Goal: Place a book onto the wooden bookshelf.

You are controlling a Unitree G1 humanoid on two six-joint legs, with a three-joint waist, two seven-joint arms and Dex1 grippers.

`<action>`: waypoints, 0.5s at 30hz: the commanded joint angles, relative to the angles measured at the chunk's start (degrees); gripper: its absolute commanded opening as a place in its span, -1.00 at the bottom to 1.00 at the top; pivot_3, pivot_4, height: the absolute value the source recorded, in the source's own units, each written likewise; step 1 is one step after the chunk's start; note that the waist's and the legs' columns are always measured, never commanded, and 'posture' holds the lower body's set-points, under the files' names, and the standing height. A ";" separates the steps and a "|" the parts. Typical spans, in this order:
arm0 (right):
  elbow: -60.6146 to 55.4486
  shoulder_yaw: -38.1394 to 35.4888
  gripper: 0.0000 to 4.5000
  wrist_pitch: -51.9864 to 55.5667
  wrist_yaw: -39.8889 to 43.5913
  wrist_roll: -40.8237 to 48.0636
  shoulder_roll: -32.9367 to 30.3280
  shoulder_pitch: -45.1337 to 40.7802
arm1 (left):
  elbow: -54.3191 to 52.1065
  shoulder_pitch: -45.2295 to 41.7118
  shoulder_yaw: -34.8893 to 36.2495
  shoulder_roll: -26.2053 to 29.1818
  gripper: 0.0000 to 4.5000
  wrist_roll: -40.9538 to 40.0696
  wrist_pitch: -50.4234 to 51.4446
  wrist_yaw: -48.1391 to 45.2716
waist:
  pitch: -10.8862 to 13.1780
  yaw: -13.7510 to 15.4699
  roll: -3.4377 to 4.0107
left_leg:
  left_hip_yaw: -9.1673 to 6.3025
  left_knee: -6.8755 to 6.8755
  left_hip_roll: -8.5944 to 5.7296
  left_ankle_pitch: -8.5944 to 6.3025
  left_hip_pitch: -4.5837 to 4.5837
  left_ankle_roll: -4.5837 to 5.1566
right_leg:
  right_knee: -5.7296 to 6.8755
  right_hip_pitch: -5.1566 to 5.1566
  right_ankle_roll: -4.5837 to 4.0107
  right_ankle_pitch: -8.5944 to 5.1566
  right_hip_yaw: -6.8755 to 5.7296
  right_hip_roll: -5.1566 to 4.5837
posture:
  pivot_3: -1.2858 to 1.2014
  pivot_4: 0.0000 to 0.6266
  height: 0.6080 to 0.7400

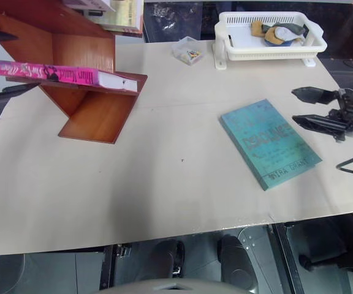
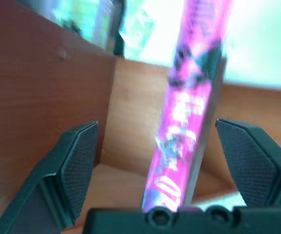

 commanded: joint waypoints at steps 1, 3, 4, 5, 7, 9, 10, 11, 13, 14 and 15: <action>-1.71 -3.54 1.00 0.25 2.87 1.70 -2.30 1.75 | -14.36 9.82 13.83 -3.56 0.90 -8.58 15.94 2.82 | 0.00 0.00 0.01 | 0.00 0.00 0.01 0.00 0.00 0.00 | -0.01 0.00 0.00 0.00 -0.01 0.01 | 0.03 -0.52 1.00; -2.33 -4.68 1.00 0.30 2.87 1.76 -2.83 3.90 | -22.75 16.09 19.43 -7.09 0.90 -12.69 25.33 5.49 | 0.00 0.03 0.01 | 0.00 0.01 0.02 0.00 0.03 0.00 | 0.04 0.00 0.00 0.00 -0.01 0.00 | 0.03 -0.52 1.00; -2.41 -5.27 1.00 -0.03 2.87 1.55 -3.01 5.13 | -27.23 19.18 21.32 -8.94 0.90 -14.74 30.31 7.37 | 0.00 0.06 0.01 | -0.01 0.02 0.02 0.00 0.02 0.00 | 0.06 0.00 0.00 0.00 -0.01 0.01 | 0.03 -0.52 1.00; -2.35 -5.86 1.00 -0.44 2.87 1.36 -3.19 6.37 | -31.49 21.40 22.68 -11.34 0.90 -17.79 34.45 9.80 | 0.00 0.08 0.00 | 0.00 0.03 0.03 0.00 0.05 0.00 | 0.12 0.00 0.00 0.00 -0.01 0.00 | 0.03 -0.52 1.00; -2.15 -7.18 1.00 -0.88 2.87 1.38 -3.32 8.38 | -38.73 26.61 24.47 -15.02 0.90 -21.31 40.26 12.56 | 0.00 0.24 0.00 | -0.01 0.07 0.03 0.00 0.07 0.00 | 0.12 0.03 0.00 0.00 -0.01 -0.03 | 0.03 -0.52 1.00; -1.55 -8.08 1.00 -0.88 2.87 0.87 -3.46 9.78 | -42.90 30.50 24.67 -18.28 0.90 -20.54 42.47 16.34 | -0.01 0.26 0.00 | -0.04 0.11 0.02 0.00 0.08 -0.01 | 0.16 0.07 0.00 0.00 -0.03 -0.03 | 0.03 -0.52 1.00; -1.17 -8.24 1.00 -1.42 2.87 0.34 -3.63 10.69 | -44.78 33.40 24.16 -19.49 0.90 -18.10 42.10 17.58 | -0.01 0.28 0.00 | -0.01 0.11 0.01 0.00 0.14 -0.01 | 0.21 0.08 0.00 0.00 0.00 -0.06 | 0.03 -0.52 1.00; -0.55 -8.30 1.00 -1.89 2.87 -0.24 -3.78 11.85 | -46.93 36.34 24.33 -21.51 0.90 -18.64 43.39 18.48 | -0.01 0.27 0.01 | -0.02 0.12 0.01 0.00 0.17 -0.02 | 0.23 0.10 0.00 0.00 0.00 -0.04 | 0.03 -0.52 1.00; 1.76 -8.29 1.00 -2.81 2.87 -1.48 -3.46 13.58 | -50.38 41.27 24.54 -24.80 0.90 -21.26 45.96 19.45 | -0.02 0.23 0.02 | 0.01 0.09 0.01 0.00 0.35 -0.02 | 0.23 0.25 -0.01 -0.01 0.04 -0.03 | 0.03 -0.52 1.00; 3.69 -8.20 1.00 -3.54 2.87 -2.40 -3.02 13.99 | -51.59 43.06 24.39 -26.19 0.90 -22.49 46.88 19.95 | -0.02 0.23 0.01 | 0.01 0.06 0.01 0.00 0.41 -0.02 | 0.17 0.32 -0.02 0.00 0.04 -0.02 | 0.03 -0.52 1.00; 6.03 -7.82 1.00 -5.10 2.87 -3.80 -2.68 14.24 | -52.41 44.72 23.93 -27.45 0.90 -22.82 46.97 20.24 | -0.02 0.23 -0.02 | 0.02 0.05 0.01 0.00 0.50 -0.02 | 0.16 0.42 -0.02 -0.01 0.05 -0.02 | 0.03 -0.52 1.00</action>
